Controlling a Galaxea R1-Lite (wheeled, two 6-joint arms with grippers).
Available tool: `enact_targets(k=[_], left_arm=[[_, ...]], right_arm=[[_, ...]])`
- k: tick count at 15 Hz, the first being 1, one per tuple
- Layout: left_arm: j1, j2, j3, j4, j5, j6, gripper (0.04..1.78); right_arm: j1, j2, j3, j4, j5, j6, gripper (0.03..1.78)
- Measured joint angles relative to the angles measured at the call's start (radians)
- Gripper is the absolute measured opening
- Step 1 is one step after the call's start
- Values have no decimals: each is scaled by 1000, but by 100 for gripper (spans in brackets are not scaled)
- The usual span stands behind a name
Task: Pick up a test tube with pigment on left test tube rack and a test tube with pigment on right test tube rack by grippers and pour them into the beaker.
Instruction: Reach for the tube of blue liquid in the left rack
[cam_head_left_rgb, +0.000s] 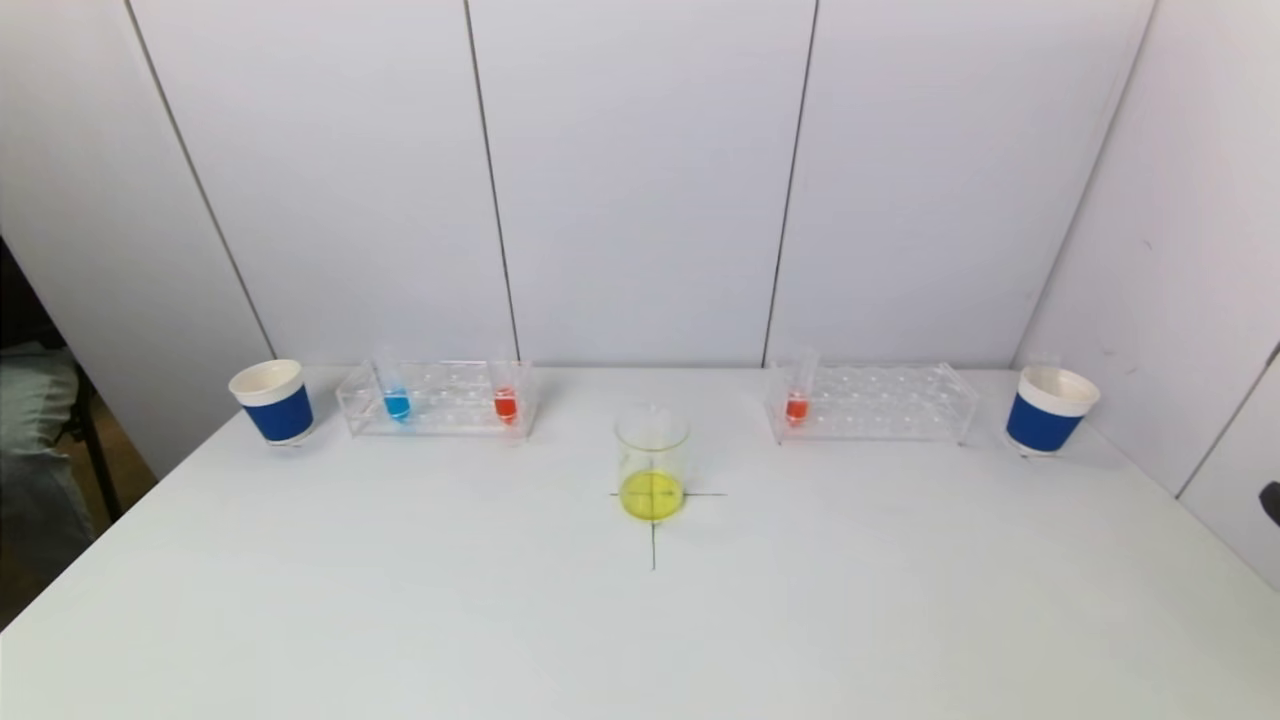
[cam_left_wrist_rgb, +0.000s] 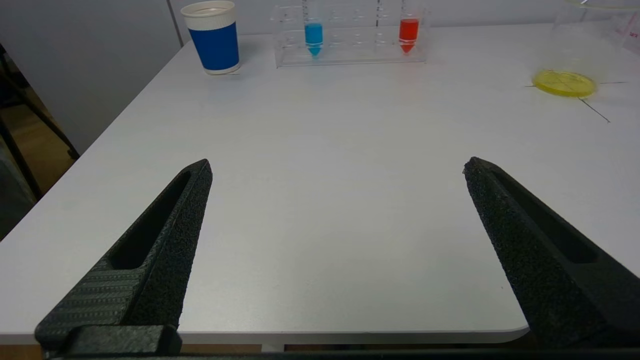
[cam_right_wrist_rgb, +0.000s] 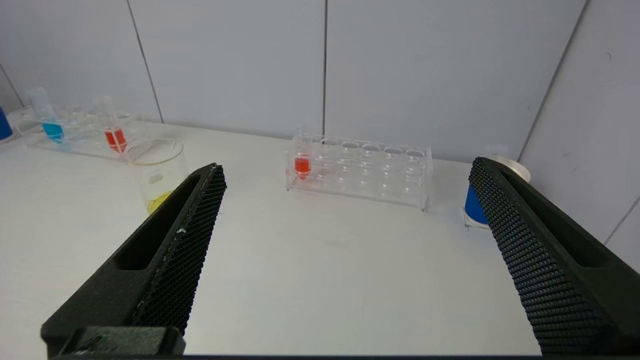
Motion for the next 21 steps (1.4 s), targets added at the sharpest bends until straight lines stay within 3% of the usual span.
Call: enact_targets(k=[4,7,12,14,18,21], left_arm=[[0,0,0,0,0,0,176],[0,0,0,0,0,0,176],[0,0,0,0,0,0,176],[1,0,0,0,0,0,176],[1,0,0,0,0,0,176],[0,0,0,0,0,0,176]], right_arm=[[-1,-207,38,198,4,3,177],[-8,-351,77,280,4,-1,177],[2,-520,125,292,-28,-16,177],[5,-586,166,269,-34,-53,177],[6,-631,265,42,-70,-173,177],[7,-636,278,105,-131,-171,177]])
